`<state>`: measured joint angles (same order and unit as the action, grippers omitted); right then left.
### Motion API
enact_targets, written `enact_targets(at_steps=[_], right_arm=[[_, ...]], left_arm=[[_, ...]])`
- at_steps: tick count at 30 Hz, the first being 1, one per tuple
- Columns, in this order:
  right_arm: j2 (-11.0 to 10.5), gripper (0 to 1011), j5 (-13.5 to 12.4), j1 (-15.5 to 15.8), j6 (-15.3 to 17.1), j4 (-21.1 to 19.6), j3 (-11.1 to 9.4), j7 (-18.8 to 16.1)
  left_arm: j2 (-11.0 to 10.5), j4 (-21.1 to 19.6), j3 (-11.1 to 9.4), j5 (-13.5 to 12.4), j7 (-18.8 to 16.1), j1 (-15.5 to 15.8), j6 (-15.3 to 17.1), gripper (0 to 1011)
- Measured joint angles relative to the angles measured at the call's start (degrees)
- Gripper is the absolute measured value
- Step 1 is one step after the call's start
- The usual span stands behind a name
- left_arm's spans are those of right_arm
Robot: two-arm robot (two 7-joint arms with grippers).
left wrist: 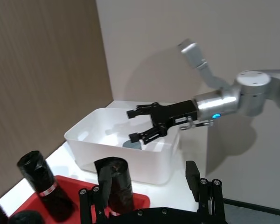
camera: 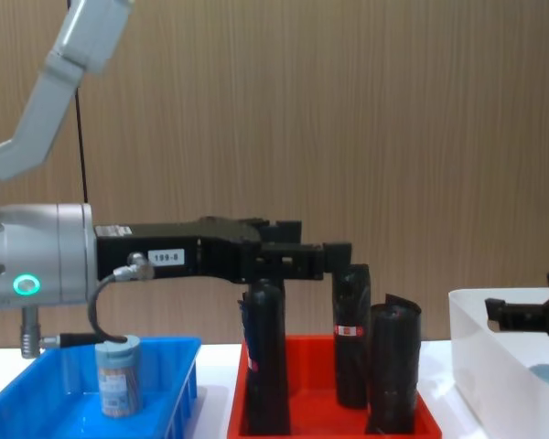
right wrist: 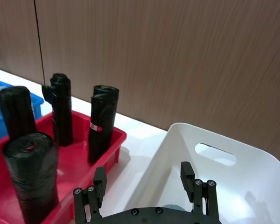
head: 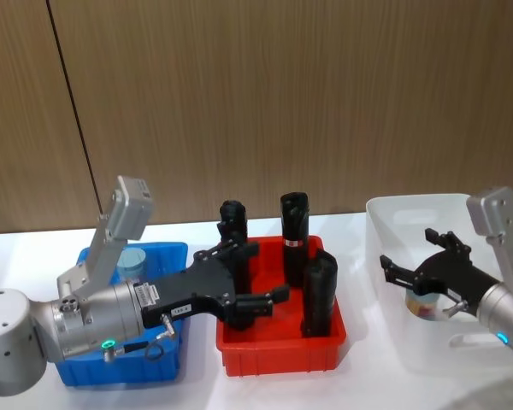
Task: Pick the cotton swabs from the blue box and place them into the white box.
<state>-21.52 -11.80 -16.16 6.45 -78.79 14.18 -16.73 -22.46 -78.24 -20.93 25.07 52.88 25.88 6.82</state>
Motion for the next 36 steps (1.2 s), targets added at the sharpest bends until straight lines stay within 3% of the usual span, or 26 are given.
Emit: enact_targets(at_steps=[26,36], right_arm=[[1.88,1002,-4.00,14.38,-3.91,-19.02,-1.09,10.91],[2.20,1002,-4.66,16.88,-4.51,-22.28,-1.27,12.84]], left_arm=[[0.23,-5.55,-1.95,-5.06,-19.51,-4.57,-2.29,1004],[0.31,-7.68,-2.67,-7.00,-26.89,-6.32,-3.16,1004]])
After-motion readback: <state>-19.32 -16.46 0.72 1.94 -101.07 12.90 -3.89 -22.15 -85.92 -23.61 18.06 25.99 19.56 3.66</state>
